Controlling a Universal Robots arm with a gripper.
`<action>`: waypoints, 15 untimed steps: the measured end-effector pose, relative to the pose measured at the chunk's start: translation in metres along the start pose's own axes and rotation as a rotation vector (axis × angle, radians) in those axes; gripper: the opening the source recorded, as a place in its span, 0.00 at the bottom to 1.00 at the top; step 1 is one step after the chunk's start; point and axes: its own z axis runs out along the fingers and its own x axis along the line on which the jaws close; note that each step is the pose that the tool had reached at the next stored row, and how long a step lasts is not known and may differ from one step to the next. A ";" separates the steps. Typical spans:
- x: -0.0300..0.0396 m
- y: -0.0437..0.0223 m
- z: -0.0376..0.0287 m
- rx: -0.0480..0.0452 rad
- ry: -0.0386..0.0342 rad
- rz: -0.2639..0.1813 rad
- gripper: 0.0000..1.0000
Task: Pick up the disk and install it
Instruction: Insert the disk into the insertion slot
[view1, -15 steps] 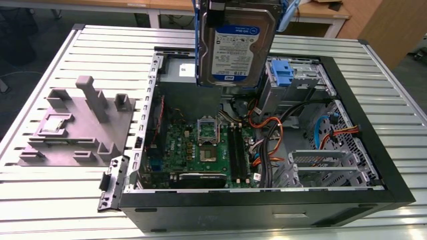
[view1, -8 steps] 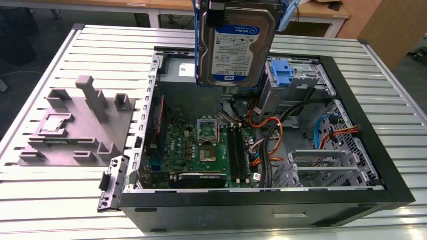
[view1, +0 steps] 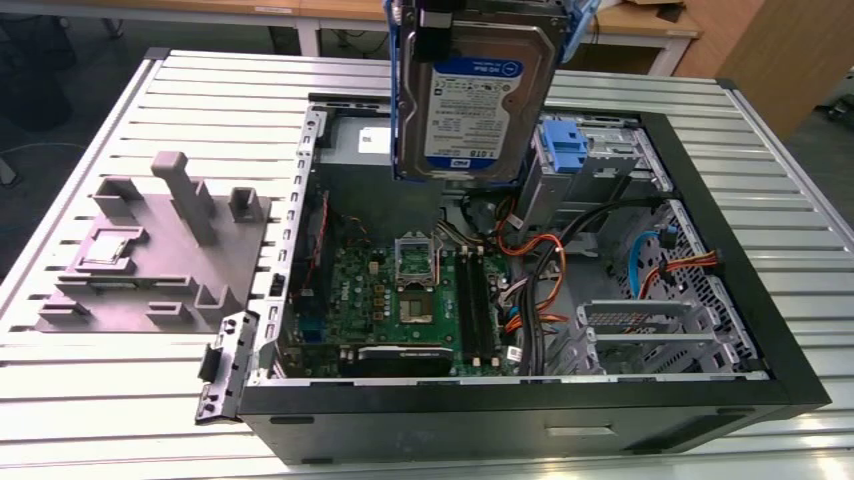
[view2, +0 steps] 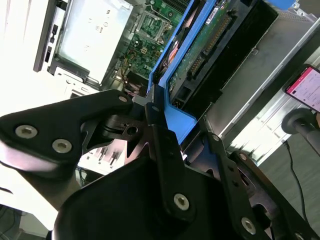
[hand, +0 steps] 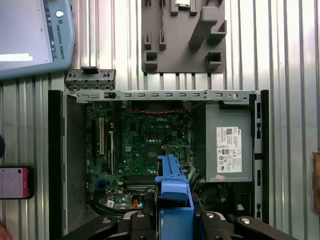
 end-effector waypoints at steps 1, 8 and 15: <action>0.0014 -0.0001 0.0000 0.0000 -0.0001 0.000 0.36; 0.0065 -0.0006 -0.0001 0.0000 0.0002 0.000 0.36; 0.0069 -0.0007 -0.0001 0.0000 0.0002 0.000 0.36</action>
